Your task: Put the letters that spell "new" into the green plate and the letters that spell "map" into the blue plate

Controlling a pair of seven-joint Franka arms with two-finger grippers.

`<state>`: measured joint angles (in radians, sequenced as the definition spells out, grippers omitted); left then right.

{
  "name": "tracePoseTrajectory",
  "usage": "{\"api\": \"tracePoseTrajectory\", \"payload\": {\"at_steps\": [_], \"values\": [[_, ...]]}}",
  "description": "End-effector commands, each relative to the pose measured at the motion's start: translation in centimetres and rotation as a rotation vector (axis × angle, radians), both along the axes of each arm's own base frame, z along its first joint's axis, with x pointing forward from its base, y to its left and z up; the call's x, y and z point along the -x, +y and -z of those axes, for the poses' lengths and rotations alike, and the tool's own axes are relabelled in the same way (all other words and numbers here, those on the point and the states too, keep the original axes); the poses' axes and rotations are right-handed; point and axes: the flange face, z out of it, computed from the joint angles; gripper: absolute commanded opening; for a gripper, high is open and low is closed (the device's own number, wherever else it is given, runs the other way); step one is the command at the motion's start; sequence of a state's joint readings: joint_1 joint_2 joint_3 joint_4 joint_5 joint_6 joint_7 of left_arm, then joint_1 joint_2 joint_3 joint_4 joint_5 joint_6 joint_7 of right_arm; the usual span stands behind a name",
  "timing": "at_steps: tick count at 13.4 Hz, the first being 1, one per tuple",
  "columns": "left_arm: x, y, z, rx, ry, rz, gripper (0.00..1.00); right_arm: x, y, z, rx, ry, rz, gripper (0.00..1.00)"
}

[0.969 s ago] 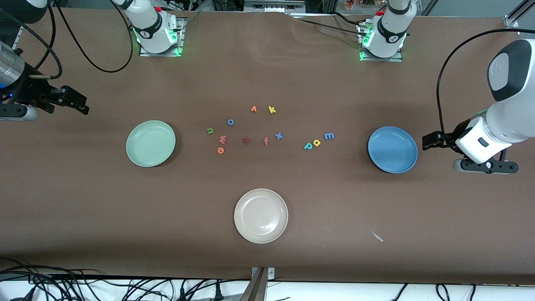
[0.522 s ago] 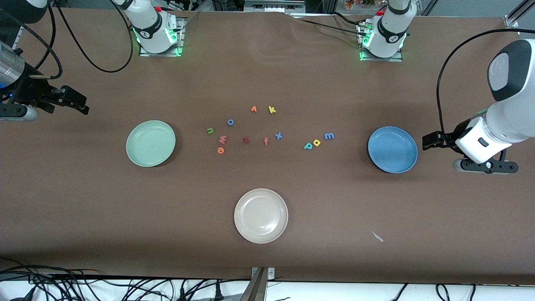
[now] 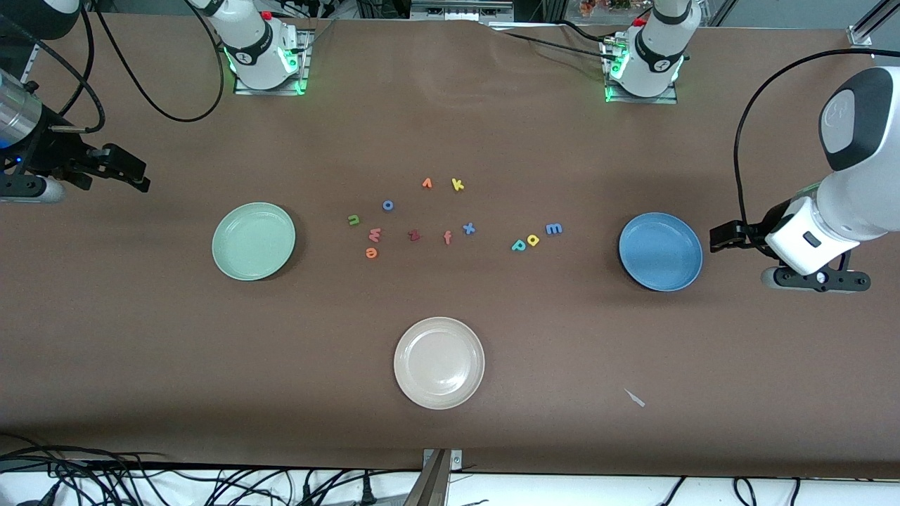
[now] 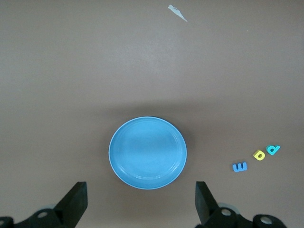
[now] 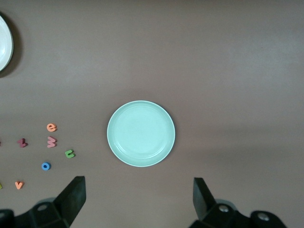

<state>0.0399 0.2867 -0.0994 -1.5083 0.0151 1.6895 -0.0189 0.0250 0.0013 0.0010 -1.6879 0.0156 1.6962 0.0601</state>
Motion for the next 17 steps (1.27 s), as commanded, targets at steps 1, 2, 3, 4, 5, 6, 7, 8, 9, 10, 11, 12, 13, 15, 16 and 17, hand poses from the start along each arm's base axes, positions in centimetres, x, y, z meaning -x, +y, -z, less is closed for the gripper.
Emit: {"api": "tracePoseTrajectory", "payload": {"at_steps": [1, 2, 3, 4, 5, 6, 7, 8, 9, 10, 11, 12, 13, 15, 16, 17], "values": [[0.0, -0.1, 0.0, -0.032, -0.009, 0.000, 1.00, 0.2, 0.0, -0.4, -0.016, 0.004, 0.004, 1.00], [0.0, -0.1, 0.0, -0.032, -0.009, 0.000, 1.00, 0.2, 0.1, -0.4, -0.016, 0.004, 0.003, 1.00], [0.0, -0.1, 0.0, -0.032, -0.009, 0.000, 1.00, 0.2, 0.1, -0.3, -0.016, 0.006, 0.003, 1.00], [0.0, -0.1, 0.0, -0.032, -0.009, 0.000, 1.00, 0.2, 0.1, -0.3, -0.016, 0.006, 0.004, 1.00], [0.0, -0.2, 0.0, -0.032, -0.009, 0.002, 1.00, 0.2, 0.1, -0.4, -0.016, 0.004, 0.004, 1.00], [0.0, -0.2, 0.0, -0.032, -0.009, 0.002, 1.00, 0.2, 0.1, -0.4, -0.016, 0.004, 0.004, 1.00], [0.0, -0.2, 0.0, -0.032, -0.009, 0.002, 1.00, 0.2, 0.0, -0.4, -0.016, 0.004, 0.006, 1.00], [0.0, -0.2, 0.0, -0.032, -0.009, 0.002, 1.00, 0.2, 0.1, -0.3, -0.016, 0.006, 0.004, 1.00], [0.0, -0.3, 0.0, -0.031, -0.008, 0.003, 1.00, 0.2, -0.1, -0.3, -0.016, 0.006, 0.007, 1.00], [0.0, -0.2, 0.1, -0.032, -0.006, 0.002, 1.00, 0.2, -0.1, -0.3, -0.016, 0.006, 0.007, 1.00], [0.0, -0.3, 0.1, -0.031, -0.006, 0.003, 1.00, 0.1, -0.2, -0.3, -0.016, 0.007, 0.009, 1.00], [0.0, -0.2, 0.1, -0.032, -0.006, 0.002, 1.00, 0.0, -0.3, -0.1, -0.018, 0.006, 0.012, 1.00], [0.0, -0.3, 0.1, -0.031, -0.006, 0.003, 1.00, -0.4, -0.1, 0.3, -0.018, 0.005, 0.013, 1.00], [0.0, -0.3, 0.2, -0.032, -0.006, 0.004, 1.00, -0.5, 0.5, 0.6, -0.015, 0.011, 0.041, 1.00], [-0.1, -0.2, 0.1, -0.032, -0.008, 0.002, 1.00, -0.7, 0.6, 2.0, -0.014, 0.048, 0.041, 1.00], [-0.1, -0.2, 0.1, -0.032, -0.008, 0.002, 1.00, -0.7, 1.7, 2.7, -0.013, 0.067, 0.023, 1.00]]}}
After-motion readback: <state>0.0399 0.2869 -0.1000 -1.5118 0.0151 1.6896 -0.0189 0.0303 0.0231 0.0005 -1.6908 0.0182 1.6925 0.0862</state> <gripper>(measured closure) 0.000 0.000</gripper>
